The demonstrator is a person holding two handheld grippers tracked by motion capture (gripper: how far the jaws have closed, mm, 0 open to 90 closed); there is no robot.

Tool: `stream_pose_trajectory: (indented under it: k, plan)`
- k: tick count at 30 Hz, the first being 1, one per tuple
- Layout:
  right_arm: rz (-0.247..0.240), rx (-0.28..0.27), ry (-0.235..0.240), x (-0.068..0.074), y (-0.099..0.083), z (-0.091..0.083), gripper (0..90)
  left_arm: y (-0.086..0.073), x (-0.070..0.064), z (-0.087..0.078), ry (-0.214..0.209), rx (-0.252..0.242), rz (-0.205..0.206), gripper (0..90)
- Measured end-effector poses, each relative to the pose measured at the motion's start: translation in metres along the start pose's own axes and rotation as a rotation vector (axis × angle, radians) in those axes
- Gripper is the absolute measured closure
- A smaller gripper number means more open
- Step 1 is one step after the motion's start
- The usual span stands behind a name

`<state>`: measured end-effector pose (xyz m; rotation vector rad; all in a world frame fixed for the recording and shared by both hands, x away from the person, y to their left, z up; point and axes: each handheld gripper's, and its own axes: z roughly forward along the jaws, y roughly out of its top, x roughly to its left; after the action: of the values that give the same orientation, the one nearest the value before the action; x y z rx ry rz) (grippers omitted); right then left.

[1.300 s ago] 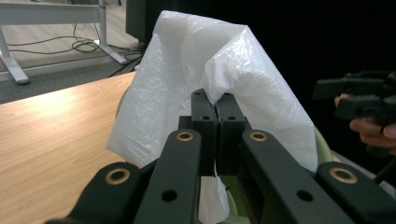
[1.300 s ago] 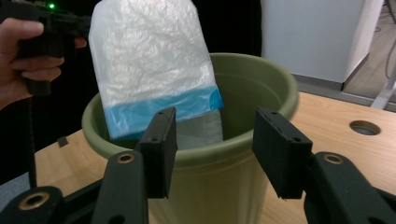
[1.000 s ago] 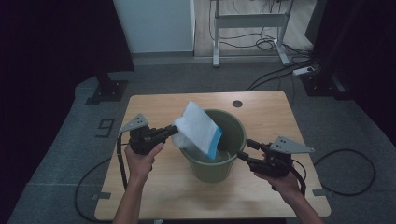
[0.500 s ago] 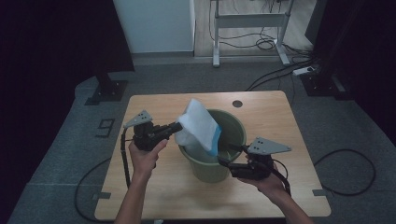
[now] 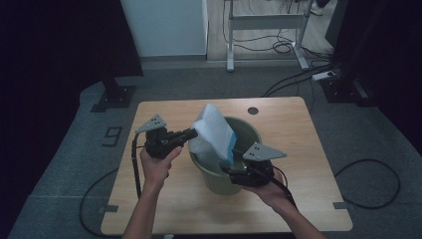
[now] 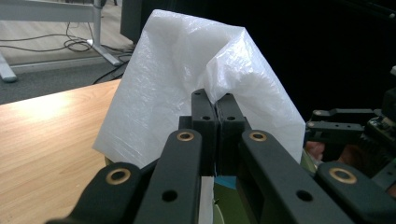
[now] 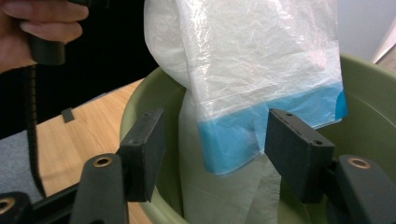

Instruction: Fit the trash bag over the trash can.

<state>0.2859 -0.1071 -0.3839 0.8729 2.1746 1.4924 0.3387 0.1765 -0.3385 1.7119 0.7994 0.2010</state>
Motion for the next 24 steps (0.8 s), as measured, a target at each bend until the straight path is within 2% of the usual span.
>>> stream_pose_trajectory:
  k: [3, 5, 10, 13, 15, 17, 19, 21, 24]
  plan:
    - [-0.005, 0.015, -0.037, 0.001, 0.0, 0.004, 48.5, 0.001, -0.001, 0.0, -0.004, 0.0, 0.001, 88.9]
    - [-0.003, 0.017, -0.054, 0.0, 0.0, 0.004, 62.2, 0.002, -0.002, 0.001, -0.007, -0.002, -0.001, 88.8]
    - [0.003, -0.003, -0.025, -0.005, 0.004, -0.003, 87.7, 0.003, -0.003, 0.001, -0.013, 0.002, 0.007, 88.4]
    - [0.014, -0.035, 0.017, -0.008, 0.007, -0.011, 88.8, 0.004, -0.004, 0.001, -0.012, 0.006, 0.01, 85.8]
    - [0.031, -0.063, 0.068, -0.009, 0.012, -0.02, 88.9, 0.004, -0.005, 0.0, 0.005, -0.003, 0.01, 76.8]
    - [0.042, -0.085, 0.099, -0.01, 0.017, -0.026, 88.9, 0.005, -0.007, -0.001, 0.017, -0.004, 0.015, 64.9]
    - [0.057, -0.11, 0.125, -0.011, 0.023, -0.035, 88.9, 0.004, -0.011, -0.003, 0.058, 0.002, 0.05, 54.4]
    - [0.081, -0.131, 0.147, -0.014, 0.028, -0.041, 88.9, 0.003, -0.015, -0.005, 0.064, 0.011, 0.077, 48.6]
    - [0.116, -0.158, 0.173, -0.018, 0.035, -0.05, 88.9, -0.001, -0.023, -0.01, 0.102, 0.022, 0.145, 41.0]
